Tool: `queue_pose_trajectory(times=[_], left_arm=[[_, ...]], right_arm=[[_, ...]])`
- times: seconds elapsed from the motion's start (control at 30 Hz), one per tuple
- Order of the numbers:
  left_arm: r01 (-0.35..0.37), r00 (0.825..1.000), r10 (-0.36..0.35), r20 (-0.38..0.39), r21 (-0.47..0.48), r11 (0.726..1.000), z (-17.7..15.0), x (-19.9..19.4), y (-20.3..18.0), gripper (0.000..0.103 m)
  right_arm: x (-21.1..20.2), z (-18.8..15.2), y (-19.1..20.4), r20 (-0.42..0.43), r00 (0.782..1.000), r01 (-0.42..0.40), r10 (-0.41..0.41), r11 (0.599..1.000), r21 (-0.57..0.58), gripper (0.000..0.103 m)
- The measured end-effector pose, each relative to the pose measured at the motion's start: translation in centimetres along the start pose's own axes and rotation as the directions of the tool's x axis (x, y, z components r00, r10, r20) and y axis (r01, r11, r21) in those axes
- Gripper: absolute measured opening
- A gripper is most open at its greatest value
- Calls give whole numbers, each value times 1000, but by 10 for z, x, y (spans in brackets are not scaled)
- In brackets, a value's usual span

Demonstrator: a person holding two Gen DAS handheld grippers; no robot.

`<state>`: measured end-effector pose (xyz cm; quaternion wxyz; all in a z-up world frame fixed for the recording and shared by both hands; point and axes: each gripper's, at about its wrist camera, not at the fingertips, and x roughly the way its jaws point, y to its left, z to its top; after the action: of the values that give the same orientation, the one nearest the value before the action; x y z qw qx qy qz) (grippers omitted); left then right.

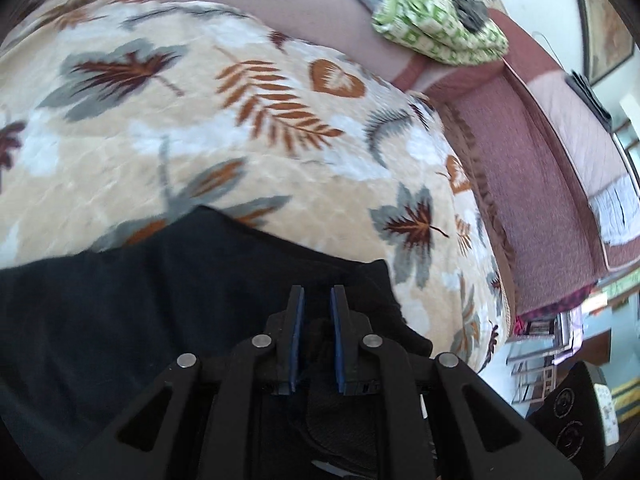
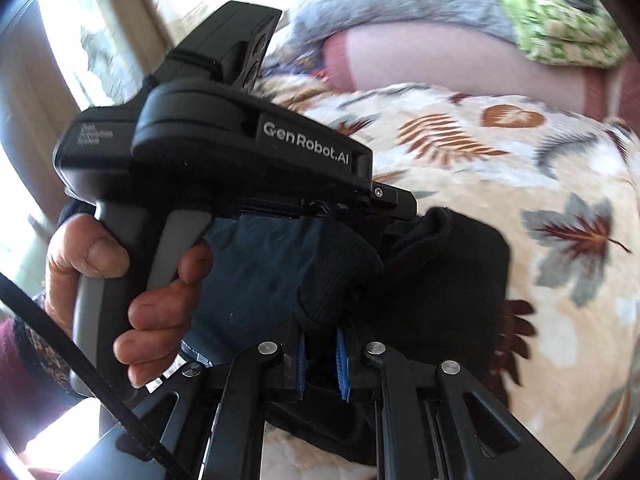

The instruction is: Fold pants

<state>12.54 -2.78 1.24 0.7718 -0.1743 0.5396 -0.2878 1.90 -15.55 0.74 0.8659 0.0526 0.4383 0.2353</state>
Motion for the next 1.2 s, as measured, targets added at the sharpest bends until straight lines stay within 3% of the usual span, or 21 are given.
queue_pose_trajectory(times=[0.1,0.17,0.23,0.37,0.57,0.77,0.93,1.0,1.03,1.07,1.2], left_arm=[[8,998,-5,66,-56,998,-6,-26,21,26],[-3,992,14,126,-87,996,-12,-47,32,45],[-10,983,32,180,-120,993,-19,-67,43,51],[-19,967,71,245,-208,978,-35,-97,67,51],[-14,955,97,280,-283,959,-58,-116,85,51],[-100,940,191,282,-308,946,-78,-123,87,51],[-195,925,271,268,-278,941,-93,-132,80,52],[-200,924,274,268,-274,941,-99,-137,79,52],[-198,923,273,270,-273,941,-101,-140,80,53],[-198,923,273,272,-272,941,-103,-142,81,53],[-187,920,268,287,-280,942,-109,-149,85,54]], right_arm=[[23,1,13,-45,999,-5,2,998,-56,13],[33,-1,21,-73,997,-16,9,995,-97,16],[41,-5,32,-88,996,-34,22,990,-133,23],[45,-8,39,-100,991,-103,89,984,-145,42],[27,-7,56,-139,978,-181,159,969,-170,45],[13,23,40,-55,998,35,-43,990,-138,45],[51,39,35,-110,990,86,-91,995,-53,45],[68,36,34,-158,979,121,-125,992,-39,38],[76,34,31,-171,972,157,-161,987,-39,23],[77,33,29,-170,972,161,-164,987,-27,16],[55,40,16,-116,990,90,-80,993,81,10]])
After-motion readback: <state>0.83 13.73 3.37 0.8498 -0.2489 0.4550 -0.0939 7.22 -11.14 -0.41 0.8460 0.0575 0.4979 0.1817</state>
